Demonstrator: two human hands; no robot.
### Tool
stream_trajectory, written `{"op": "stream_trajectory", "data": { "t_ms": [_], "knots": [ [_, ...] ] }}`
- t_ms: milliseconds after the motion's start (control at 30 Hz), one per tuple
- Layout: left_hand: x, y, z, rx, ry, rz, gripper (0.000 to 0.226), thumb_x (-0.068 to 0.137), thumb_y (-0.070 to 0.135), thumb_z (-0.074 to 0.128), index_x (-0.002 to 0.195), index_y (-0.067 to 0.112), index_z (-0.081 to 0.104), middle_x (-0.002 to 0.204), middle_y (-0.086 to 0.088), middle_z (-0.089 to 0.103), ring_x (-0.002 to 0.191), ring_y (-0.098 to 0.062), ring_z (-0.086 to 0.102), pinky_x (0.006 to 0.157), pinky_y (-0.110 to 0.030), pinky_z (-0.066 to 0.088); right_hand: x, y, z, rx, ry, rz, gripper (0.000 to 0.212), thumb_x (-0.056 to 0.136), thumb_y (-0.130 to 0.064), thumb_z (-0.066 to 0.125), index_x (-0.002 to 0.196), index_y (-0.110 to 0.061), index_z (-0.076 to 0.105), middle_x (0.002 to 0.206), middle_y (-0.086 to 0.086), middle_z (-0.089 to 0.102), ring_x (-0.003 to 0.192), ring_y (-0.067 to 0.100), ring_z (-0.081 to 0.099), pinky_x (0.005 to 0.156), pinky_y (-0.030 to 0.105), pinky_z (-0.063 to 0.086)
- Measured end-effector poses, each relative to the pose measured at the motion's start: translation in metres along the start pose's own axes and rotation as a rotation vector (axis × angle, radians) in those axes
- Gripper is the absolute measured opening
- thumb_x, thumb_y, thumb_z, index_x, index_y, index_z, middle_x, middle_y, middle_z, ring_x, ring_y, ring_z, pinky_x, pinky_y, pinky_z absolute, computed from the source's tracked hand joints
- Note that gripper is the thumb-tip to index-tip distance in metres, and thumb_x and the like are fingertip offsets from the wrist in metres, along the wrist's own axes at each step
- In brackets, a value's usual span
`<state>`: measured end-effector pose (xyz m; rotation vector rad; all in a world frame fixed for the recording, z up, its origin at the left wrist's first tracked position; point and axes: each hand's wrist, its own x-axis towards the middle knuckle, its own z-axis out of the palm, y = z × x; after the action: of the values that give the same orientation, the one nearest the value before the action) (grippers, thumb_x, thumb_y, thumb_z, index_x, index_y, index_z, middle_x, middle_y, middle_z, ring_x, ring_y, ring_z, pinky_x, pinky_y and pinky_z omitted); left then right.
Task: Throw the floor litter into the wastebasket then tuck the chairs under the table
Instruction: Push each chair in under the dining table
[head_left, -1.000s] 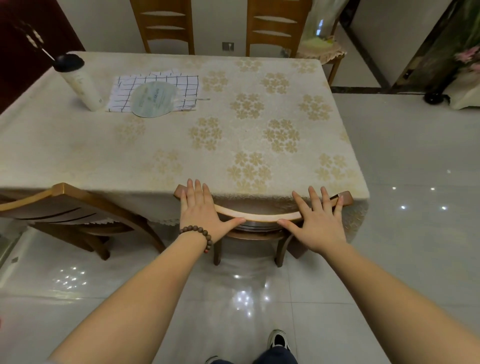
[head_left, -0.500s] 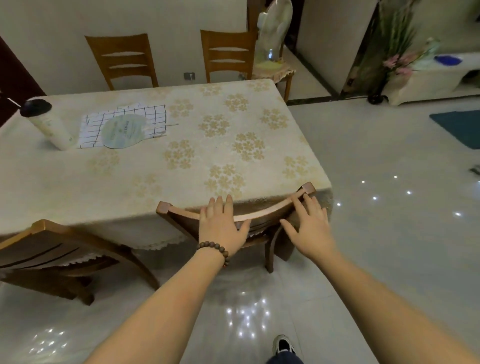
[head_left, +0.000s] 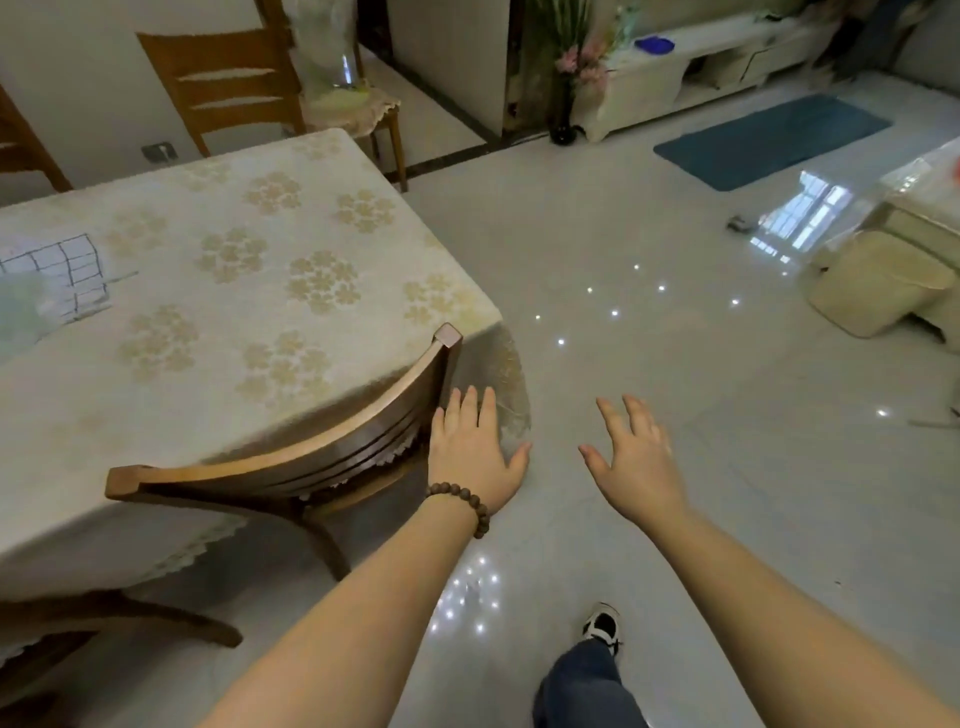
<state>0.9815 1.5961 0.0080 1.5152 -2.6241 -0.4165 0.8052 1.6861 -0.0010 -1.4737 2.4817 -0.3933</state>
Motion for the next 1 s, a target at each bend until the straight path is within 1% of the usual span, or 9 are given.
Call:
{"op": "stream_trajectory", "data": {
  "t_ms": [133, 233, 300, 467, 600, 733, 867, 1000],
  "knots": [
    [0.035, 0.037, 0.016, 0.014, -0.021, 0.002, 0.083, 0.091, 0.060, 0.035, 0.152, 0.013, 0.006, 0.159, -0.009, 0.011, 0.147, -0.026, 0.002, 0.119, -0.043, 0.004, 0.028, 0.045, -0.013, 0.028, 0.030, 0.044, 0.062, 0.092, -0.041, 0.051, 0.146, -0.021, 0.027, 0.155, 0.015, 0.019, 0.142, 0.031, 0.014, 0.115, 0.047, 0.017],
    [0.074, 0.071, 0.029, 0.015, -0.022, -0.025, 0.083, 0.090, 0.061, 0.035, 0.152, 0.013, 0.006, 0.159, -0.010, 0.011, 0.147, -0.027, 0.001, 0.119, -0.043, 0.003, 0.067, 0.085, -0.019, 0.037, 0.028, 0.044, 0.062, 0.092, -0.039, 0.051, 0.146, -0.021, 0.027, 0.155, 0.015, 0.018, 0.144, 0.029, 0.012, 0.116, 0.047, 0.016],
    [0.105, 0.096, 0.039, 0.021, -0.031, -0.046, 0.082, 0.091, 0.061, 0.034, 0.151, 0.013, 0.007, 0.159, -0.010, 0.011, 0.147, -0.027, 0.002, 0.119, -0.043, 0.004, 0.098, 0.113, -0.025, 0.055, 0.021, 0.045, 0.061, 0.093, -0.038, 0.051, 0.146, -0.020, 0.028, 0.155, 0.014, 0.017, 0.143, 0.030, 0.014, 0.116, 0.046, 0.017],
    [0.187, 0.165, 0.059, 0.024, -0.059, -0.123, 0.082, 0.091, 0.062, 0.033, 0.152, 0.014, 0.007, 0.159, -0.009, 0.011, 0.147, -0.027, 0.006, 0.119, -0.044, 0.008, 0.181, 0.176, -0.049, 0.070, -0.018, 0.004, 0.059, 0.093, -0.036, 0.051, 0.145, -0.019, 0.029, 0.155, 0.014, 0.017, 0.140, 0.032, 0.018, 0.115, 0.046, 0.018],
    [0.237, 0.201, 0.064, 0.022, -0.035, -0.182, 0.082, 0.091, 0.062, 0.034, 0.152, 0.014, 0.007, 0.159, -0.010, 0.012, 0.146, -0.027, 0.007, 0.119, -0.043, 0.008, 0.239, 0.211, -0.072, 0.052, -0.042, -0.053, 0.058, 0.093, -0.035, 0.052, 0.144, -0.017, 0.032, 0.154, 0.015, 0.019, 0.141, 0.034, 0.018, 0.116, 0.046, 0.017],
    [0.280, 0.214, 0.058, 0.019, -0.011, -0.253, 0.080, 0.092, 0.062, 0.031, 0.152, 0.015, 0.007, 0.160, -0.009, 0.011, 0.147, -0.027, 0.006, 0.119, -0.043, 0.007, 0.297, 0.222, -0.081, 0.049, -0.049, -0.132, 0.057, 0.092, -0.034, 0.052, 0.144, -0.016, 0.033, 0.154, 0.016, 0.020, 0.144, 0.031, 0.013, 0.117, 0.045, 0.013],
    [0.328, 0.207, 0.051, 0.029, 0.018, -0.331, 0.078, 0.093, 0.061, 0.031, 0.152, 0.015, 0.006, 0.160, -0.009, 0.008, 0.147, -0.027, 0.003, 0.119, -0.043, 0.005, 0.363, 0.212, -0.078, 0.052, -0.076, -0.226, 0.058, 0.093, -0.035, 0.050, 0.145, -0.016, 0.031, 0.155, 0.016, 0.018, 0.145, 0.029, 0.009, 0.118, 0.043, 0.011],
    [0.383, 0.189, 0.053, 0.020, 0.060, -0.405, 0.079, 0.092, 0.059, 0.034, 0.152, 0.015, 0.006, 0.160, -0.010, 0.006, 0.147, -0.027, 0.000, 0.119, -0.043, 0.003, 0.434, 0.195, -0.069, 0.061, -0.088, -0.316, 0.057, 0.092, -0.032, 0.052, 0.144, -0.015, 0.033, 0.155, 0.017, 0.020, 0.145, 0.029, 0.011, 0.117, 0.045, 0.013]
  ]
}}
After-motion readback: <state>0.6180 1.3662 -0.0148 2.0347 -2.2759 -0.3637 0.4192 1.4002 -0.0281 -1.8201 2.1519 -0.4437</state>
